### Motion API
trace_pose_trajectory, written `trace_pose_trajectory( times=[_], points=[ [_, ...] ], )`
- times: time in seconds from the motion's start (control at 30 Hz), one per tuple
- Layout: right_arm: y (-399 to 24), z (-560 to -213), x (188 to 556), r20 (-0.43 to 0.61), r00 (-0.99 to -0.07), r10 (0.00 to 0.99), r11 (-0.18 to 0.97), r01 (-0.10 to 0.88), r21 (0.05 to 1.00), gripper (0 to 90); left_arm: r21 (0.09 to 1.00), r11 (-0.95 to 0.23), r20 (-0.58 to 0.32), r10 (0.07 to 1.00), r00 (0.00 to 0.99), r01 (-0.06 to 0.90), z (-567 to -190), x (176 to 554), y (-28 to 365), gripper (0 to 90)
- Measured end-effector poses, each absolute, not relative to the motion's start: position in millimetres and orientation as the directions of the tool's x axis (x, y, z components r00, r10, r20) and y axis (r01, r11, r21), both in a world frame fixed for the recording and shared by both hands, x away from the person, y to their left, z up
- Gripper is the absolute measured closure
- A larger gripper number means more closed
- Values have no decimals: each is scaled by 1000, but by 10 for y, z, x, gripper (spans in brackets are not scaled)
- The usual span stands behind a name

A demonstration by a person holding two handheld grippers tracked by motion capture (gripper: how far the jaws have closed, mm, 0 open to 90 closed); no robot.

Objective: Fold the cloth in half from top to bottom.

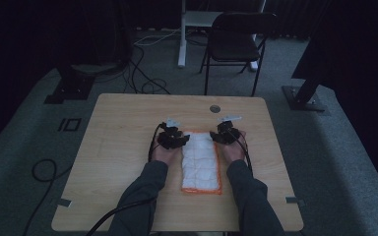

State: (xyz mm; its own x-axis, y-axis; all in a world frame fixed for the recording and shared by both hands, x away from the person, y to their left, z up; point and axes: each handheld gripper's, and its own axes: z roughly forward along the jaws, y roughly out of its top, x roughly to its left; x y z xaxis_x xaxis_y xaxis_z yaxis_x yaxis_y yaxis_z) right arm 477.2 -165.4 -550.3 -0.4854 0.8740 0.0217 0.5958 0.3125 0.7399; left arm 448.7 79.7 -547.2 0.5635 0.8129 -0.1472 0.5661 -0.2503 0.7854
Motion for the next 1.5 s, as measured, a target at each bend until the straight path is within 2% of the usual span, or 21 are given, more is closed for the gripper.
trace_pose_trajectory(
  times=[0.3,0.5,0.93,1.3,1.5],
  points=[
    [-1714,-5536,4812,58,-465,884,274,614,740,640,767,-259,-135,830,542,587,-5513,4560,732,572],
    [-1743,-5565,4844,103,-460,882,241,627,741,632,750,-258,-136,841,523,609,-5595,4617,683,574],
    [-1645,-5610,4914,91,-480,873,283,649,706,661,762,-210,-146,866,479,612,-5590,4643,761,574],
    [-1621,-5640,4928,91,-475,875,288,663,691,685,727,-214,-163,869,467,652,-5682,4692,772,580],
    [-1591,-5646,4907,85,-484,871,296,655,695,766,719,-235,-152,865,479,653,-5676,4682,728,655]
  ],
)
